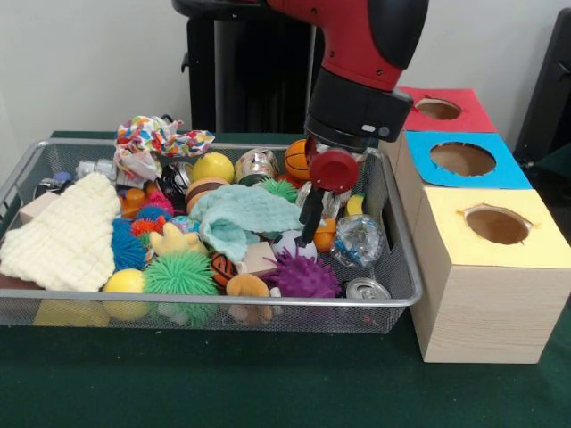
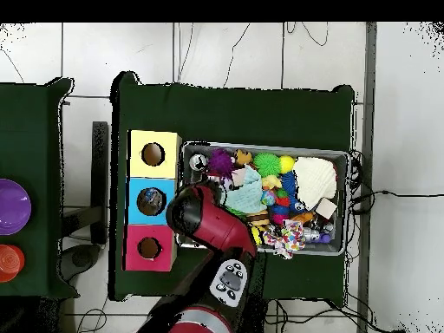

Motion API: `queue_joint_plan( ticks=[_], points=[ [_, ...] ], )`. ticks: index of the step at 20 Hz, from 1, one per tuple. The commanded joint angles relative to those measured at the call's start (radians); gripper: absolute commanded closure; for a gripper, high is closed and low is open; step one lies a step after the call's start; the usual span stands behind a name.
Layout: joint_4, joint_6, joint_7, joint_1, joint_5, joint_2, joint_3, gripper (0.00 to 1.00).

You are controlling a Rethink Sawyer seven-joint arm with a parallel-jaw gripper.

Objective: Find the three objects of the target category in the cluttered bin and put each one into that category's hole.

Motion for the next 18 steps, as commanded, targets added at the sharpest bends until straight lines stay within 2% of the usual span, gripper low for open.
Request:
queue_joint_plan(
  ticks=[1,3,7,12,15,18],
  points=[
    [0.141,0.076,0.013,-0.039,-0.083,-0.052,0.206,0.0],
    [0.155,0.082,0.027,-0.034,-0.088,-0.07,0.209,0.0],
    [0.163,0.12,0.063,0.021,-0.082,-0.103,0.173,0.0],
    [0.166,0.121,0.094,0.066,-0.058,-0.103,0.169,0.0],
    [0.184,0.072,0.09,0.05,-0.064,-0.097,0.205,0.0],
    [0.195,-0.017,0.095,0.025,-0.083,-0.077,0.245,0.0]
  ],
)
